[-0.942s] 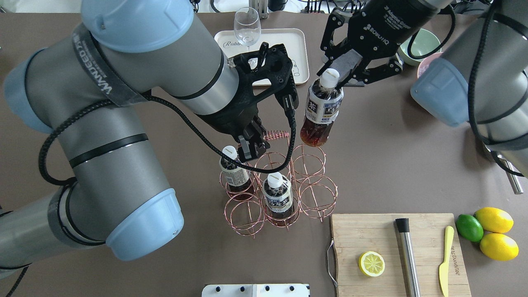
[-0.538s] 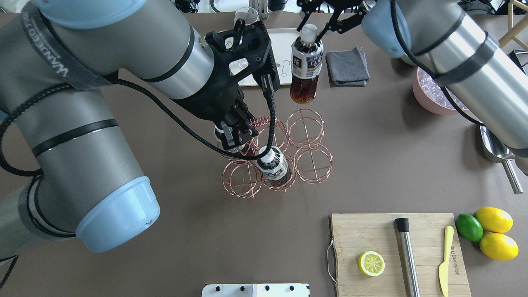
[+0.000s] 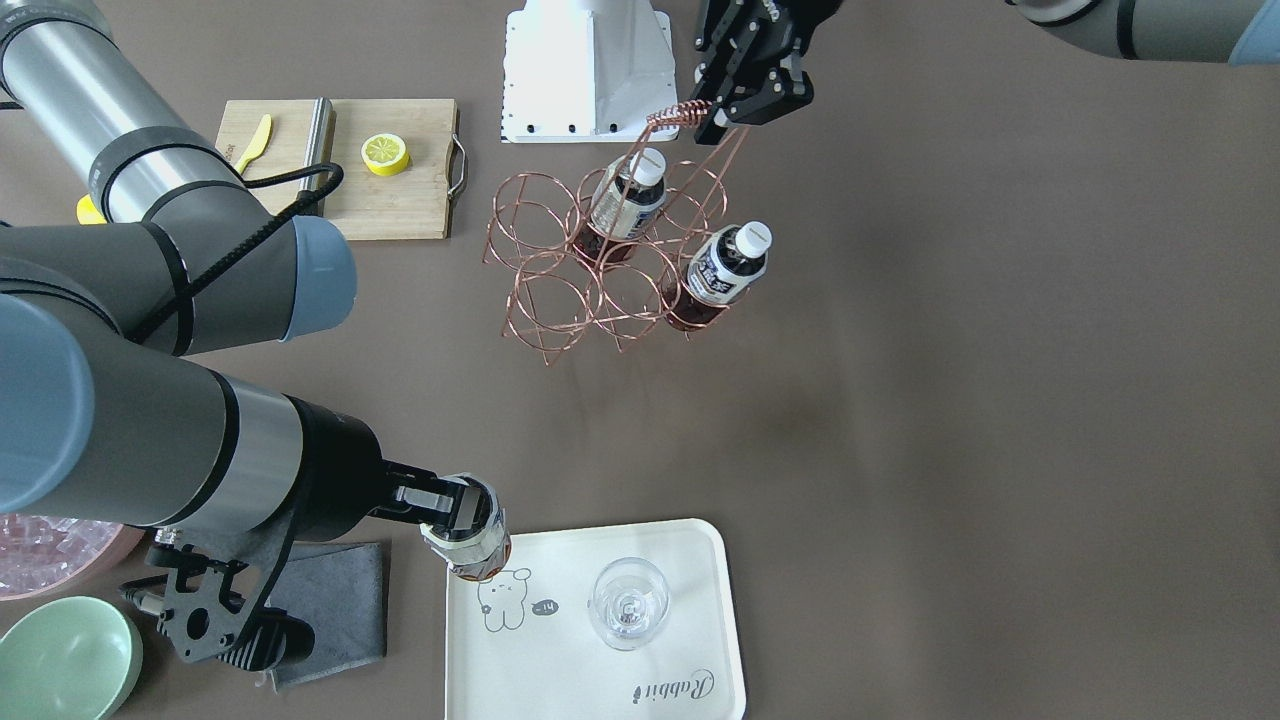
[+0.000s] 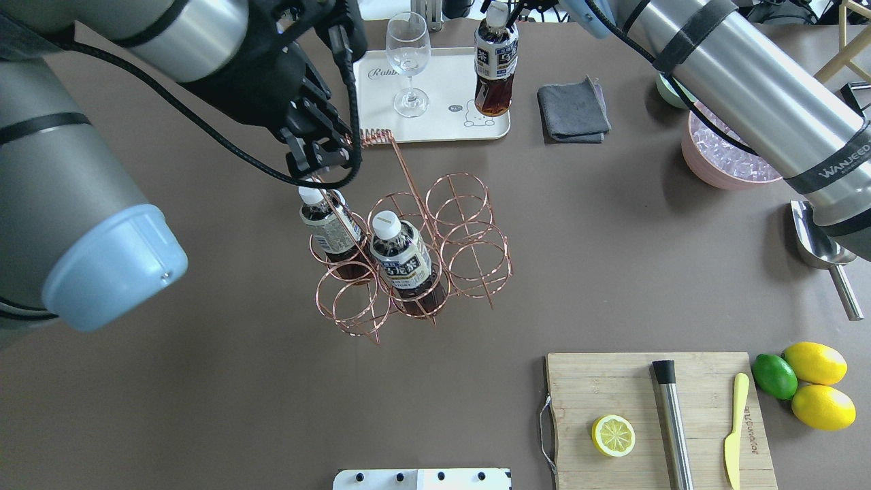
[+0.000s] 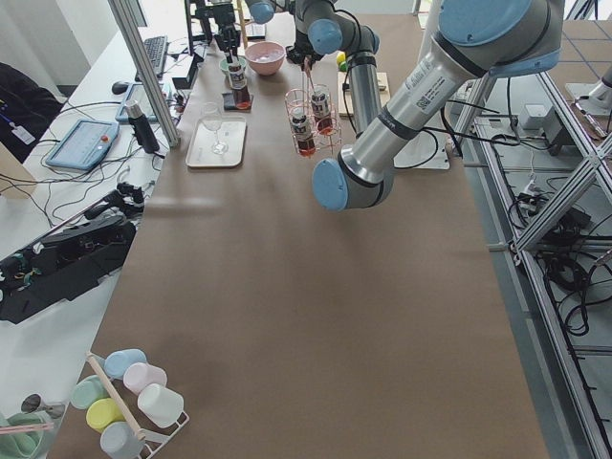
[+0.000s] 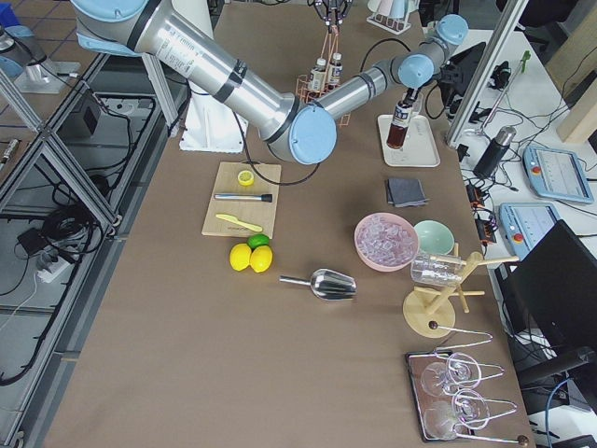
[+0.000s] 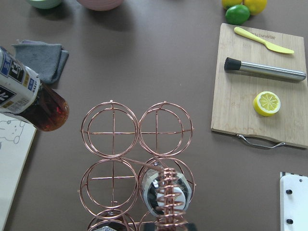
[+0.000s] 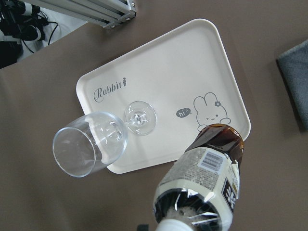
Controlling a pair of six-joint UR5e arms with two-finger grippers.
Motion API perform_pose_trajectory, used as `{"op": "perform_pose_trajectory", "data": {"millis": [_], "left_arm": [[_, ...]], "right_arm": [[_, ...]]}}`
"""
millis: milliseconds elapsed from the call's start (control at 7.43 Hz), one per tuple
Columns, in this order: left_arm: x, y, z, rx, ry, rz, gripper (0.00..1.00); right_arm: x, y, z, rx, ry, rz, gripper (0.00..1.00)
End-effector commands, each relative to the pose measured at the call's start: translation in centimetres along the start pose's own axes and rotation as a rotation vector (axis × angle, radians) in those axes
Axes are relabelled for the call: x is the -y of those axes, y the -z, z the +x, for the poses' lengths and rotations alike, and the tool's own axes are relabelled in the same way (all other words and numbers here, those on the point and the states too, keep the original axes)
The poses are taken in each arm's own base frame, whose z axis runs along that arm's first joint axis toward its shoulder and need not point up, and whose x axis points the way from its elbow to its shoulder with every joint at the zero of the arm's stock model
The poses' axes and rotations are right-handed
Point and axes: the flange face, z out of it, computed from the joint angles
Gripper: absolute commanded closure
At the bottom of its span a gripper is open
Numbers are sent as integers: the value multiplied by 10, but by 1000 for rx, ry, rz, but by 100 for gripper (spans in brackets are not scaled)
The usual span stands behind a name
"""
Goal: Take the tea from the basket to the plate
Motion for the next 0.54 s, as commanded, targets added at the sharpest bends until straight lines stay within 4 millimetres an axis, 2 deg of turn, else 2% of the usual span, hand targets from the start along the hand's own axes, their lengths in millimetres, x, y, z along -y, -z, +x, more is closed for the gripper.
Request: {"op": "perform_pose_trajectory", "data": {"millis": [0,269,404], "left_arm": [[-66,56,-71,63,3,-18,100],[-140,74,-114,91,-3,-73,100],[-178,96,-137,123,-15,-95,100]], "right_arm": [[15,-23,2,2,57,59,100],[19,-45,2,9,118,120,100],[13,-54,-10,-1,134,147,100]]}}
